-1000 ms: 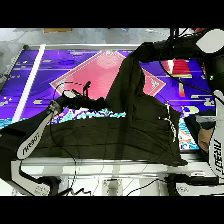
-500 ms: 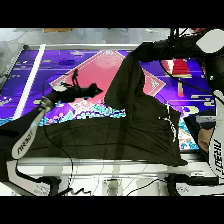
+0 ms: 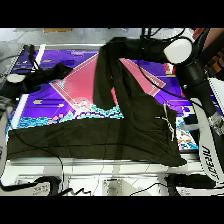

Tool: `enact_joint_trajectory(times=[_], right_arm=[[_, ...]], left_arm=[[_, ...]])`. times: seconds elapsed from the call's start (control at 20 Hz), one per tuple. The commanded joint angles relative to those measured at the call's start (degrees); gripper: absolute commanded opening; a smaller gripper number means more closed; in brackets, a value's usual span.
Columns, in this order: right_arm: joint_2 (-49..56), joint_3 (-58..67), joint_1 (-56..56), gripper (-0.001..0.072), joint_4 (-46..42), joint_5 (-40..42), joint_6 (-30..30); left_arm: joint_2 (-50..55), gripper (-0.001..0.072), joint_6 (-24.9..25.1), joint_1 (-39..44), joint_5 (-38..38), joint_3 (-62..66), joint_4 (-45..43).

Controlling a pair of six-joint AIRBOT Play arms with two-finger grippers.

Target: Fold the clothes and pants, and hang the long-sleeved shirts on hangers.

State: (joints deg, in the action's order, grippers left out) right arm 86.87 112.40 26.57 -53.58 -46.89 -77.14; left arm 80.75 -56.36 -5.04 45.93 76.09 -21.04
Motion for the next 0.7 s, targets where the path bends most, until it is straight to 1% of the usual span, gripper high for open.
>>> enact_joint_trajectory(times=[0.0,0.05,0.1,0.15,0.2,0.25,0.3,0.35,0.4,0.45,0.5,0.55,0.65], right_arm=[[-0.04,-0.04,3.82,0.0029,-0.7,8.46,-0.35],[0.33,-0.09,3.78,0.0029,-2.84,6.32,-0.35],[0.83,-0.66,3.76,0.0029,-7.76,4.17,-1.14],[1.4,-1.75,3.76,0.0029,-12.81,2.38,-4.15],[2.12,-3.85,3.45,0.0029,-18.51,0.39,-8.37],[3.1,-6.82,2.91,0.0029,-22.25,-1.18,-11.91],[4.2,-9.92,2.1,0.003,-23.65,-1.92,-14.19],[5.49,-13.31,1.05,0.0078,-23.43,-2.89,-16.31],[6.73,-15.91,0.2,0.0286,-23.41,-4.37,-17.97],[7.91,-17.66,-0.59,0.0531,-23.41,-6.62,-18.56],[8.98,-18.84,-1.42,0.07,-23.47,-9.05,-18.56],[9.73,-19.32,-2.25,0.0695,-23.67,-10.93,-18.56],[9.94,-19.3,-3.93,0.0695,-24.02,-11.63,-18.56]], left_arm=[[-6.62,0.0017,0.26,-3.1,0.37,0.07,-8.79],[-8.07,0.0017,0.24,-3.5,0.39,0.07,-11.34],[-9.09,0.0017,0.24,-3.54,0.61,0.07,-13.18],[-9.77,0.0017,0.24,-3.52,1.33,0.07,-14.6],[-10.05,0.0017,0.24,-3.52,3.15,0.07,-14.99],[-9.97,0.0017,0.24,-3.5,5.92,0.04,-14.97],[-9.66,0.0018,0.24,-3.45,9.22,-0.17,-14.97],[-9.31,0.0018,0.24,-3.48,12.46,-0.66,-14.99],[-8.74,0.0031,0.24,-3.48,15.34,-1.07,-15.02],[-8.0,0.0155,0.24,-3.48,18.32,-1.38,-15.08],[-7.04,0.0381,0.24,-3.45,20.98,-1.38,-15.8],[-5.95,0.0491,0.22,-3.39,23.8,-1.4,-16.83],[-3.37,0.0478,-0.63,-3.17,29.31,-1.51,-18.43]])
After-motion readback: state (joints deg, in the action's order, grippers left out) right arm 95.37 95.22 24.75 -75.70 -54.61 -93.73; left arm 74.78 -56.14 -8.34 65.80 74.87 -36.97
